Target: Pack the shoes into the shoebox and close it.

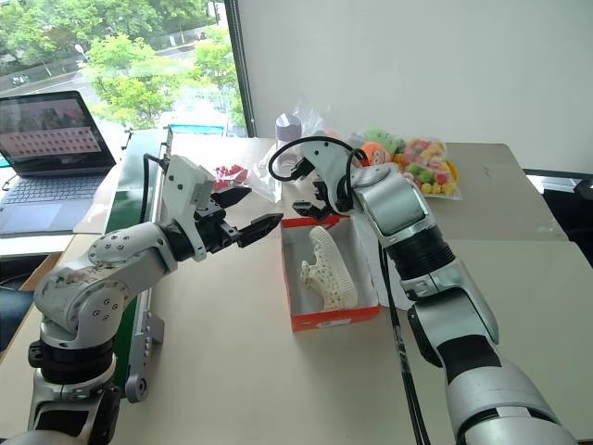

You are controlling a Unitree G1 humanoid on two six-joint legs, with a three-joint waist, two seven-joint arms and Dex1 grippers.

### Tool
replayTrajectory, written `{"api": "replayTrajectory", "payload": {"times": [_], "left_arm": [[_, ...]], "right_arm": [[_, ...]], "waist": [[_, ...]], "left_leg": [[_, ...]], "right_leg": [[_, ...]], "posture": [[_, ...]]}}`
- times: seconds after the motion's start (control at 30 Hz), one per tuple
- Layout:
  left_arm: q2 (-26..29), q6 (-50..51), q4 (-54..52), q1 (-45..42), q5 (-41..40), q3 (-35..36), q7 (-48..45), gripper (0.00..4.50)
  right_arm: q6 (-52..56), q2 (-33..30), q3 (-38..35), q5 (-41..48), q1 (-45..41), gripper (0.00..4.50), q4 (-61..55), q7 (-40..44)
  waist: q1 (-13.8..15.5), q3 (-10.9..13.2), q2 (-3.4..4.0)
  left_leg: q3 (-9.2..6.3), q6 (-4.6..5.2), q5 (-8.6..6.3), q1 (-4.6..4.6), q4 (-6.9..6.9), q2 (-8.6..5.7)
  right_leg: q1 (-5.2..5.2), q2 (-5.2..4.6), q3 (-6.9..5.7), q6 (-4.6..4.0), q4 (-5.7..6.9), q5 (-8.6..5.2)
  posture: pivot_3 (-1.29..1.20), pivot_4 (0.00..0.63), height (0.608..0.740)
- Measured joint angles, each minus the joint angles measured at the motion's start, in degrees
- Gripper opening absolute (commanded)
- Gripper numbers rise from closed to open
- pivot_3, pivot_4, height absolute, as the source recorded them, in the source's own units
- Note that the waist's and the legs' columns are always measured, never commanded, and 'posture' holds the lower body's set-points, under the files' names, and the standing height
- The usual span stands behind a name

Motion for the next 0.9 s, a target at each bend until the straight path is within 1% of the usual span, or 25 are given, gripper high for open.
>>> {"api": "replayTrajectory", "payload": {"times": [0.13, 0.23, 0.27, 0.37, 0.47, 0.57, 0.77, 0.9], "left_arm": [[0.8, -0.1, 1.9, -0.7, 0.8, 0.0, -0.6, 4.46], [1.3, -0.6, 3.7, -1.6, 2.9, 0.1, 0.1, 4.46], [1.3, -1.3, 4.8, -1.9, 4.0, 0.4, 1.3, 4.46], [1.3, -1.8, 6.8, -2.2, 6.4, 3.5, 4.6, 4.48], [2.0, -1.9, 7.0, -0.9, 8.3, 7.1, 7.1, 4.48], [1.3, -1.6, 6.8, 0.0, 8.5, 10.2, 9.5, 4.48], [0.4, -1.1, 5.1, 1.5, 11.3, 15.5, 16.6, 4.48], [-1.2, 0.3, 3.7, 2.7, 12.7, 19.6, 21.2, 4.48]], "right_arm": [[2.2, -0.9, -4.3, 1.2, -0.6, 4.45, -1.3, 0.1], [1.8, -0.6, -10.9, 3.9, -2.0, 4.45, -2.7, 0.0], [0.2, -0.2, -12.6, 4.8, -2.0, 4.45, -3.0, 0.1], [-4.0, 0.0, -13.4, 5.4, -1.3, 4.49, -3.6, 0.7], [-7.9, 0.2, -15.6, 8.4, 1.8, 4.49, -4.7, 4.5], [-7.9, 1.9, -17.8, 13.8, 2.7, 4.49, -5.9, 8.4], [-8.2, 3.2, -18.7, 21.4, 2.8, 4.49, -9.8, 14.7], [-8.2, 3.6, -19.3, 24.0, 2.8, 4.49, -9.6, 16.0]], "waist": [[0.0, 0.0, 0.00], [-0.1, 0.0, 0.00], [-0.2, 0.0, 0.00], [-0.4, 0.0, 0.00], [-0.3, 0.0, 0.00], [-0.3, 0.0, 0.00], [-0.2, 0.0, 0.00], [-0.1, 0.0, 0.00]], "left_leg": [[0.00, 0.00, 0.00, -0.01, 0.00, 0.00], [0.00, 0.00, 0.00, 0.01, -0.01, 0.02], [0.00, 0.00, 0.00, 0.02, -0.02, 0.03], [0.02, 0.00, 0.00, 0.06, -0.03, 0.04], [0.03, 0.01, 0.00, 0.04, -0.04, 0.03], [0.03, 0.01, 0.00, 0.01, -0.03, 0.03], [0.01, 0.00, -0.01, 0.04, -0.03, 0.03], [0.01, -0.15, -0.08, 0.04, -0.03, 0.03]], "right_leg": [[-0.01, 0.01, 0.00, -0.06, 0.00, 0.04], [-0.01, 0.04, -0.01, -0.07, 0.00, 0.04], [-0.01, 0.05, -0.01, -0.06, 0.00, 0.04], [-0.01, 0.05, 0.00, -0.02, 0.02, 0.01], [0.00, 0.02, 0.00, -0.08, 0.00, 0.05], [-0.01, 0.01, 0.00, -0.08, -0.02, 0.07], [0.00, -0.01, -0.02, -0.10, 0.00, 0.08], [0.00, -0.03, -0.04, -0.12, 0.01, 0.09]], "posture": [[0.00, 0.150, 0.740], [0.00, 0.150, 0.740], [0.00, 0.150, 0.740], [0.00, 0.150, 0.740], [0.00, 0.150, 0.740], [0.00, 0.150, 0.740], [0.00, 0.150, 0.740], [0.00, 0.150, 0.740]]}}
